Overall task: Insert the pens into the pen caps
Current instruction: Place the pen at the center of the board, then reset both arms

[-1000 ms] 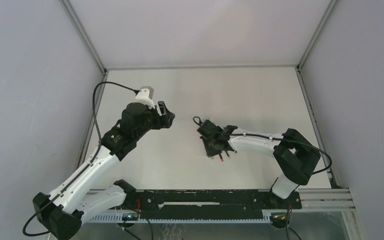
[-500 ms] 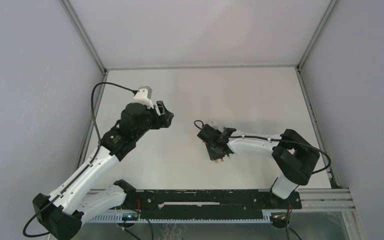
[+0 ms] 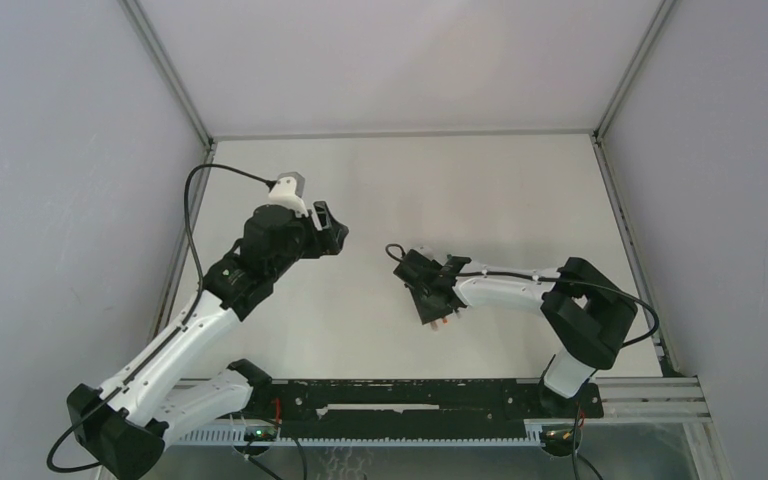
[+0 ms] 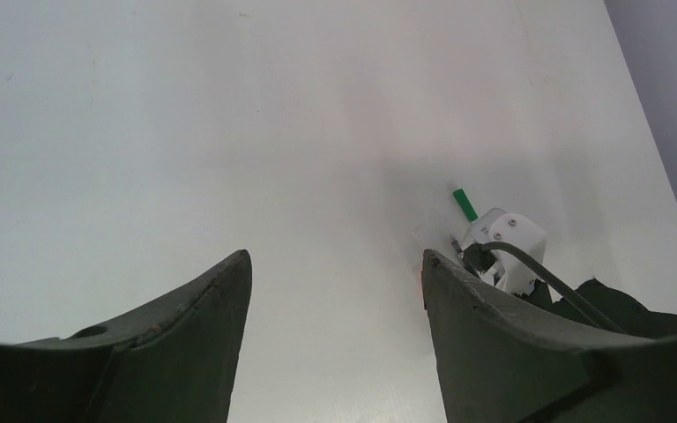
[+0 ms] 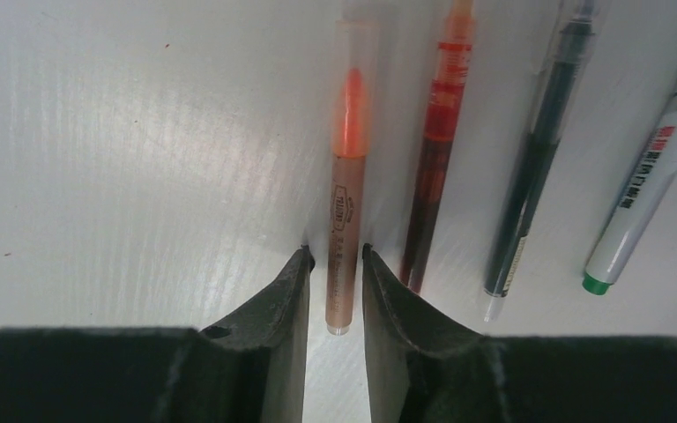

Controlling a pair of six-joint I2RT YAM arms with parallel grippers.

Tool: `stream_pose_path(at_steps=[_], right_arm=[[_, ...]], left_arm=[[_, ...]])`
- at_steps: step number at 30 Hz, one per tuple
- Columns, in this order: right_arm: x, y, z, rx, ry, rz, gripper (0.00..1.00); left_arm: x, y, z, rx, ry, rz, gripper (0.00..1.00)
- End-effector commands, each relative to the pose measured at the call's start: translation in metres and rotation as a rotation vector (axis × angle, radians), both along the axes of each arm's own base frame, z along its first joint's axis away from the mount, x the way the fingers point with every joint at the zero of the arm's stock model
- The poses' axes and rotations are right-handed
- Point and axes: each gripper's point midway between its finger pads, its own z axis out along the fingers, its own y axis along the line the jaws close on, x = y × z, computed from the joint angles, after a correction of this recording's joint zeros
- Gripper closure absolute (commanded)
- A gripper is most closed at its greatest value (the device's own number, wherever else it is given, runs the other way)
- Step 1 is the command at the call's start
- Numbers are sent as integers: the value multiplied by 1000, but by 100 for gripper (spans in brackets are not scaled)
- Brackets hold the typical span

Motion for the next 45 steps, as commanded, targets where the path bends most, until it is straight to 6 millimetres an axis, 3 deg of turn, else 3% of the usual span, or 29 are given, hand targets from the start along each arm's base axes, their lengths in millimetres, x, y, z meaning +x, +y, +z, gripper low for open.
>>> stream_pose_path(at_steps=[1,6,12,16,18,21,26,29,33,36,41,45], right_arm=[[-8,8,4,38,29,60,66],[-1,29,51,208,-56,110,60],[22,36,143,426,-309,173,53],[43,27,208,552,-522,202,45],[51,18,237,595,-627,207,42],[56,3,272,641,-767,217,39],[49,-30,317,693,-978,207,23],[42,-52,333,687,-1073,177,14],[39,-87,335,652,-1165,69,11],[31,-109,319,648,-1192,-2,10],[15,-127,287,687,-1160,-80,9],[4,-141,272,716,-1170,-137,1]], left_arm=[[6,1,-4,-1,-10,11,26],[9,10,0,24,-26,40,25],[17,41,16,59,-70,151,25],[16,71,30,79,-113,266,24],[10,86,40,95,-157,315,18],[-3,105,57,111,-226,367,6],[-23,142,58,171,-239,506,1],[-33,157,57,193,-235,566,0],[-44,169,58,171,-239,625,0],[-50,170,56,161,-249,611,0],[-56,165,39,173,-232,556,0],[-59,159,26,168,-223,512,0]])
